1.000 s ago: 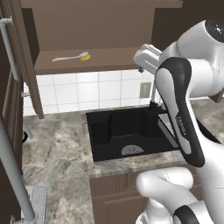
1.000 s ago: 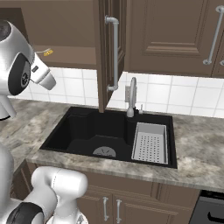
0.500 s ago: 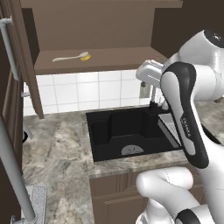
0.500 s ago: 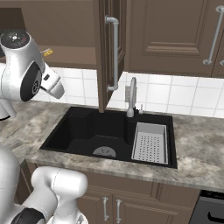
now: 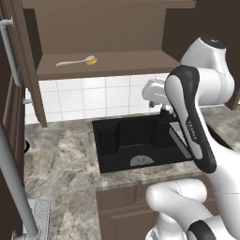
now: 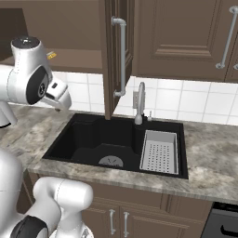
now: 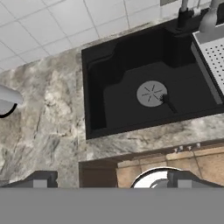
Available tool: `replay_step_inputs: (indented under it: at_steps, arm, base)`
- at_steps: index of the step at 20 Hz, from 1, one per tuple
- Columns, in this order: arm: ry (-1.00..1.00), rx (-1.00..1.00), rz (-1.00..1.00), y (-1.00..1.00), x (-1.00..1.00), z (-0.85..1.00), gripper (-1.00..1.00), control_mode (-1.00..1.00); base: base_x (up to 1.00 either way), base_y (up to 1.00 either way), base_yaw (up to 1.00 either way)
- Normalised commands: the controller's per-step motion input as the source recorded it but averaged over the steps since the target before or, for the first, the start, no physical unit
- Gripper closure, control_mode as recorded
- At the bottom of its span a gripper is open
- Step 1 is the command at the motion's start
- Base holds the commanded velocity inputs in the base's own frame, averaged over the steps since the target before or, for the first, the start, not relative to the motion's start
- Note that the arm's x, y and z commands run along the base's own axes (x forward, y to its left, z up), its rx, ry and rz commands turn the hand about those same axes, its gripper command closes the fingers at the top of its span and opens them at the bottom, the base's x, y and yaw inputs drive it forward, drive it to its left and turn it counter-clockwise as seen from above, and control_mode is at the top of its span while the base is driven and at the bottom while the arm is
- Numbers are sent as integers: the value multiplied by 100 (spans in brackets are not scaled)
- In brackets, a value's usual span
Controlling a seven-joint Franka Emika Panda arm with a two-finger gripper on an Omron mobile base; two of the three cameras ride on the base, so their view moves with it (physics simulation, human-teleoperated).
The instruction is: Pick up the dish brush and dish brush from the sink, and place them back in the cabinet, and close the cabinet doors.
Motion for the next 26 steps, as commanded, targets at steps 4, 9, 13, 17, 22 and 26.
replay_step_inputs:
  at_steps: [4, 9, 13, 17, 22, 26]
  arm:
    - [21, -13, 6, 0, 0, -36, -100, -100]
    - [12, -10, 5, -2, 0, -36, -100, -100]
    - [6, -6, 5, -5, 0, -34, -100, -100]
    - [0, -3, 4, -1, 0, -29, -100, -100]
    - [0, 0, 1, -7, 1, -23, -100, -100]
    - [0, 0, 1, -13, 3, -21, -100, -100]
  base:
    - [0, 0, 0]
    - [0, 0, 0]
    - [0, 0, 0]
    - [0, 0, 0]
    - [0, 0, 0]
    - [0, 0, 0]
